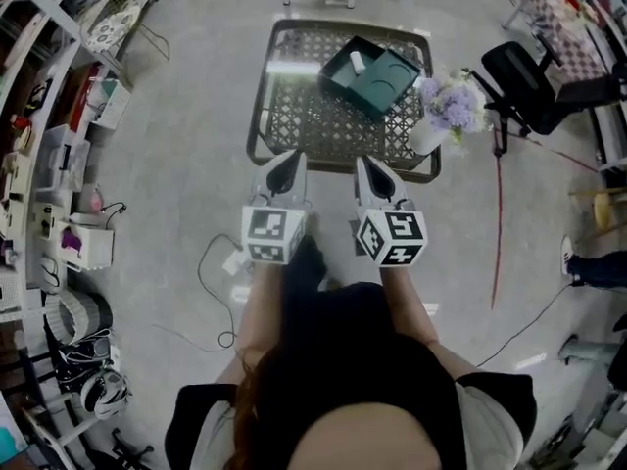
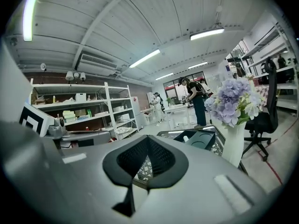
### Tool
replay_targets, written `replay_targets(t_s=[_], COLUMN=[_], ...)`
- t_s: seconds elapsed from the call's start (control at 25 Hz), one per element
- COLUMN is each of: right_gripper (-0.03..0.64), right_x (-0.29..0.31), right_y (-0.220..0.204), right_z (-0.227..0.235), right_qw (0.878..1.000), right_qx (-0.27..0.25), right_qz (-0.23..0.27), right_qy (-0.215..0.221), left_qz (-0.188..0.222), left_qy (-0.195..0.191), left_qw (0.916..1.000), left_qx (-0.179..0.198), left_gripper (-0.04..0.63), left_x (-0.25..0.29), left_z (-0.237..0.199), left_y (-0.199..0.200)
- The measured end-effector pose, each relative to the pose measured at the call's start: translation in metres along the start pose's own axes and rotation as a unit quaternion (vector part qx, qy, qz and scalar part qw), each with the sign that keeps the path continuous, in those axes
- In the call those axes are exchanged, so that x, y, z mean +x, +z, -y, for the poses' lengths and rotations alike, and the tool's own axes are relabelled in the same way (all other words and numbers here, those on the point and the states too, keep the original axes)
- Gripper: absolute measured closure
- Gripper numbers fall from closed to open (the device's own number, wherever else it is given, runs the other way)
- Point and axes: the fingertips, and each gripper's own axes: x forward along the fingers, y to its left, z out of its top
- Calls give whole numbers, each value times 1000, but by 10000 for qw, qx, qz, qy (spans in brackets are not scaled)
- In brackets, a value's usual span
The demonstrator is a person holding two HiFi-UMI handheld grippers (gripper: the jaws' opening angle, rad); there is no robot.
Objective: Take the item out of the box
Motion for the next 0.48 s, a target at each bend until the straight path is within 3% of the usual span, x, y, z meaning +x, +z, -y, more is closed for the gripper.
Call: replay_targets(t_s=[0.48], right_gripper=[615], right_x=[64], right_y=[24], right_z=[4], right_qw=[9999], right_qx=[-16], right_qz=[-34], right_qy=[-123], left_qz=[1], left_qy=[-92], left_qw=[9999], left_qx=[-51], left_gripper=[588], left_x=[48], left_z=[-50], left_y=[17])
